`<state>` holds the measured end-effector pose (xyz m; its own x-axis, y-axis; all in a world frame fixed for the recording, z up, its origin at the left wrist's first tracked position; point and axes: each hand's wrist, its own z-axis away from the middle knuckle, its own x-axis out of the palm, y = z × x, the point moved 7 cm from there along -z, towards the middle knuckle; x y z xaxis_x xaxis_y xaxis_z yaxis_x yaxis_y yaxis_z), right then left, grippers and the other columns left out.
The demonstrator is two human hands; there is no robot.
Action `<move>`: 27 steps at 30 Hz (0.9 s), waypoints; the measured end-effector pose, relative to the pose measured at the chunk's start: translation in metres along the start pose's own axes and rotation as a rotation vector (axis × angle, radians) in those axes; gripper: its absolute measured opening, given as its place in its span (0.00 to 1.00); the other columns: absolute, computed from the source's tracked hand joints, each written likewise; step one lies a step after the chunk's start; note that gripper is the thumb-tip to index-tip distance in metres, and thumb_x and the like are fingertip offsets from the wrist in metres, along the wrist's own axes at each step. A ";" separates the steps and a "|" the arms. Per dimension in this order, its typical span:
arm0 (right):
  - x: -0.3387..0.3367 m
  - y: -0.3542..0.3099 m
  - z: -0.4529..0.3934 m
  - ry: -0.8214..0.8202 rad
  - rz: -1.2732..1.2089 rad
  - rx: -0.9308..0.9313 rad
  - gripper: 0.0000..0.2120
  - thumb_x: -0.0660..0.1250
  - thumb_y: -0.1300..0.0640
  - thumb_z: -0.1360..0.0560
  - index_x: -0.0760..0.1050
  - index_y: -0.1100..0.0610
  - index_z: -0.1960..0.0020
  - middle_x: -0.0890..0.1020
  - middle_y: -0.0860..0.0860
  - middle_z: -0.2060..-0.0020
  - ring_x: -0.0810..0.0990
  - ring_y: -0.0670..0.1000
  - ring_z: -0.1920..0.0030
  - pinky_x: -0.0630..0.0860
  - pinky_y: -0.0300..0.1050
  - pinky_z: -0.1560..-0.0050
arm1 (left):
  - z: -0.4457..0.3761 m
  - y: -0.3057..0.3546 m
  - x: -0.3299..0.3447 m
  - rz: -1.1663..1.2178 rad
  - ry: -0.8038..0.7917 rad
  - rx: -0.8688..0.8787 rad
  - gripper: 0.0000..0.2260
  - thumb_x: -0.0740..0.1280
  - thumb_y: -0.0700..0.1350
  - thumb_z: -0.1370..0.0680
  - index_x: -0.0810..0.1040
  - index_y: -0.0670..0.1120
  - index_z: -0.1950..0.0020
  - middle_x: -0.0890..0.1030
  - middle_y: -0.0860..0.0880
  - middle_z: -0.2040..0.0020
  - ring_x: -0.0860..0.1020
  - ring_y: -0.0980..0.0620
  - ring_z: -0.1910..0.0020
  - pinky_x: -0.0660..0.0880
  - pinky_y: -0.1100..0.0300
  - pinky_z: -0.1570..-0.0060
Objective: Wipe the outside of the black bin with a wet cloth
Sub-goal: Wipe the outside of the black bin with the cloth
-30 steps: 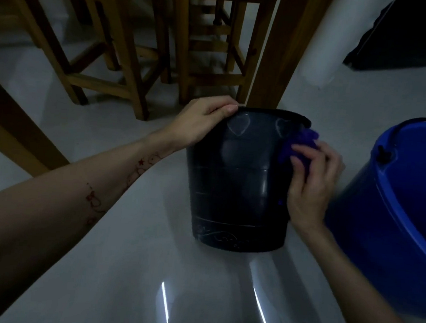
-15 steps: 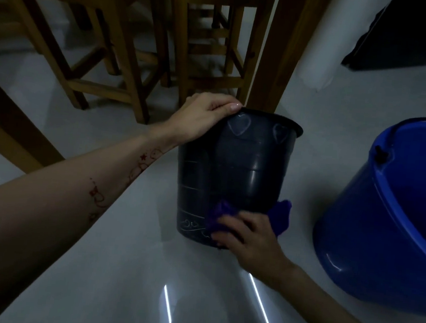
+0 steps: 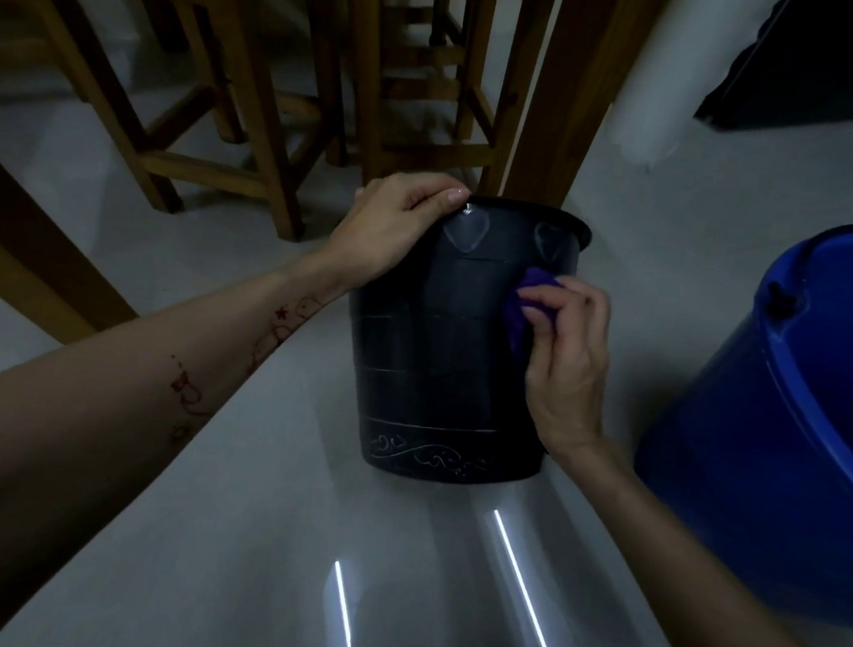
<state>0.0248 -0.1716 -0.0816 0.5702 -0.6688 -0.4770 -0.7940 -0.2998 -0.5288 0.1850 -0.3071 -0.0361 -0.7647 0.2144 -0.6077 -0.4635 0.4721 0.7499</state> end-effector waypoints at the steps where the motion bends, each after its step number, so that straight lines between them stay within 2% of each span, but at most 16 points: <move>1: 0.002 -0.004 0.002 -0.025 0.020 -0.036 0.12 0.59 0.59 0.18 0.78 0.64 0.44 0.75 0.63 0.45 0.72 0.56 0.43 0.68 0.39 0.36 | 0.000 0.000 0.000 -0.003 0.009 -0.001 0.10 0.57 0.65 0.22 0.77 0.71 0.50 0.81 0.67 0.50 0.78 0.57 0.41 0.68 0.36 0.35; 4: 0.004 -0.004 0.018 -0.112 0.130 -0.143 0.16 0.60 0.50 0.18 0.77 0.59 0.37 0.75 0.57 0.35 0.71 0.56 0.39 0.65 0.45 0.35 | 0.000 0.000 0.000 0.000 0.041 0.003 0.11 0.56 0.65 0.23 0.77 0.70 0.48 0.81 0.64 0.48 0.78 0.54 0.40 0.69 0.36 0.35; 7: 0.005 0.003 0.036 -0.140 0.198 -0.136 0.19 0.57 0.50 0.17 0.71 0.53 0.29 0.69 0.51 0.27 0.69 0.59 0.32 0.60 0.46 0.31 | 0.000 0.001 0.003 -0.016 0.036 0.014 0.12 0.56 0.63 0.21 0.77 0.66 0.45 0.81 0.62 0.47 0.78 0.53 0.40 0.68 0.37 0.34; 10: 0.008 0.001 0.038 -0.108 0.223 -0.083 0.18 0.56 0.54 0.17 0.69 0.51 0.28 0.67 0.48 0.26 0.69 0.59 0.33 0.61 0.46 0.32 | 0.000 0.001 0.006 -0.054 0.038 0.018 0.10 0.56 0.60 0.20 0.76 0.65 0.45 0.78 0.62 0.48 0.76 0.51 0.40 0.67 0.38 0.34; 12: 0.011 -0.007 0.037 -0.095 0.218 -0.105 0.17 0.57 0.56 0.17 0.71 0.51 0.29 0.69 0.48 0.27 0.70 0.60 0.34 0.63 0.47 0.34 | 0.000 -0.002 0.004 -0.054 0.060 0.018 0.09 0.57 0.59 0.19 0.76 0.66 0.46 0.77 0.66 0.50 0.76 0.51 0.40 0.67 0.37 0.34; 15: 0.013 -0.023 0.049 -0.132 0.237 -0.290 0.15 0.61 0.55 0.17 0.75 0.51 0.32 0.73 0.47 0.30 0.72 0.60 0.36 0.69 0.55 0.40 | 0.000 -0.004 0.003 -0.039 0.076 0.010 0.07 0.58 0.59 0.20 0.76 0.67 0.49 0.75 0.72 0.54 0.76 0.50 0.41 0.67 0.37 0.34; 17: 0.013 -0.025 0.072 -0.186 0.254 -0.412 0.17 0.67 0.57 0.20 0.75 0.49 0.32 0.74 0.45 0.31 0.71 0.58 0.36 0.70 0.58 0.44 | 0.000 0.000 0.004 -0.047 0.052 0.009 0.07 0.58 0.58 0.20 0.76 0.66 0.48 0.75 0.71 0.54 0.75 0.51 0.42 0.66 0.38 0.34; 19: 0.009 -0.018 0.100 -0.258 0.262 -0.521 0.24 0.71 0.61 0.23 0.72 0.47 0.30 0.71 0.44 0.29 0.69 0.57 0.36 0.71 0.58 0.44 | -0.001 0.004 0.008 -0.055 0.018 0.018 0.07 0.58 0.56 0.18 0.76 0.64 0.46 0.75 0.70 0.54 0.74 0.53 0.42 0.65 0.39 0.33; 21: 0.000 -0.010 0.122 -0.330 0.260 -0.598 0.25 0.70 0.63 0.24 0.70 0.49 0.30 0.69 0.45 0.29 0.68 0.58 0.36 0.71 0.56 0.40 | -0.002 0.006 0.009 -0.063 0.002 0.013 0.07 0.58 0.54 0.17 0.76 0.63 0.46 0.74 0.70 0.54 0.73 0.55 0.43 0.65 0.40 0.33; 22: -0.006 -0.005 0.125 -0.351 0.259 -0.590 0.25 0.69 0.64 0.25 0.70 0.49 0.31 0.69 0.46 0.30 0.67 0.58 0.37 0.71 0.53 0.39 | -0.002 0.007 0.009 -0.069 -0.005 0.009 0.07 0.58 0.54 0.17 0.76 0.64 0.46 0.74 0.70 0.54 0.73 0.55 0.43 0.65 0.40 0.33; 24: -0.019 0.007 0.112 -0.336 0.249 -0.451 0.25 0.68 0.66 0.28 0.71 0.51 0.34 0.70 0.49 0.32 0.68 0.58 0.40 0.71 0.50 0.39 | -0.002 0.004 0.007 -0.069 0.003 0.000 0.08 0.58 0.57 0.18 0.77 0.65 0.46 0.77 0.69 0.53 0.75 0.54 0.42 0.66 0.39 0.34; 27: -0.033 0.030 0.063 -0.149 0.213 -0.178 0.15 0.59 0.63 0.21 0.73 0.54 0.37 0.73 0.57 0.35 0.72 0.62 0.42 0.67 0.44 0.37 | -0.001 0.004 0.008 -0.036 -0.014 0.010 0.09 0.58 0.59 0.19 0.78 0.66 0.46 0.79 0.66 0.51 0.77 0.53 0.41 0.67 0.39 0.35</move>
<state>-0.0046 -0.1159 -0.1263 0.4015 -0.6266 -0.6680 -0.9157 -0.2872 -0.2810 0.1762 -0.3041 -0.0378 -0.7411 0.2087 -0.6382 -0.4863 0.4886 0.7245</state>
